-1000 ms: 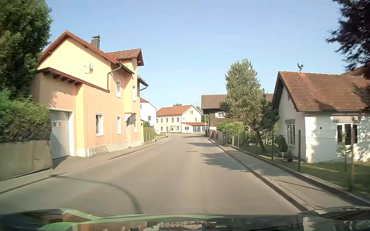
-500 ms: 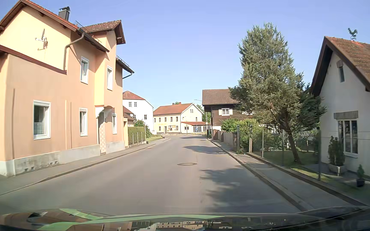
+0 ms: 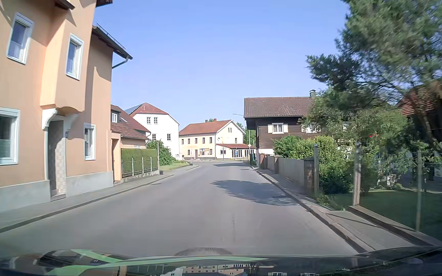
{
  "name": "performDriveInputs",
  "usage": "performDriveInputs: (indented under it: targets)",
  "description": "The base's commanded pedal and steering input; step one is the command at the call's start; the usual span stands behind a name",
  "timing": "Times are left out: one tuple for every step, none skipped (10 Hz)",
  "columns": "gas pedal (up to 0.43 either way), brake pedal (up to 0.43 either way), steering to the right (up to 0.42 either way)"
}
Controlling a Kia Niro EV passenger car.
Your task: Follow the waypoints while adhering to traffic rules and regulations
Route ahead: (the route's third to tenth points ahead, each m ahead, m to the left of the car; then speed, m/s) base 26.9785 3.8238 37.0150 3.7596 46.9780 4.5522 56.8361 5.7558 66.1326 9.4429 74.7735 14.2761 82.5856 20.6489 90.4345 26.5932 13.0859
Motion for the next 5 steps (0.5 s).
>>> performDriveInputs:
  targets:
    - [0.0, 0.0, -0.005]
    - [0.0, 0.0, -0.003]
    - [0.0, 0.0, -0.004]
    - [0.0, 0.0, -0.004]
    - [0.0, 0.0, -0.006]
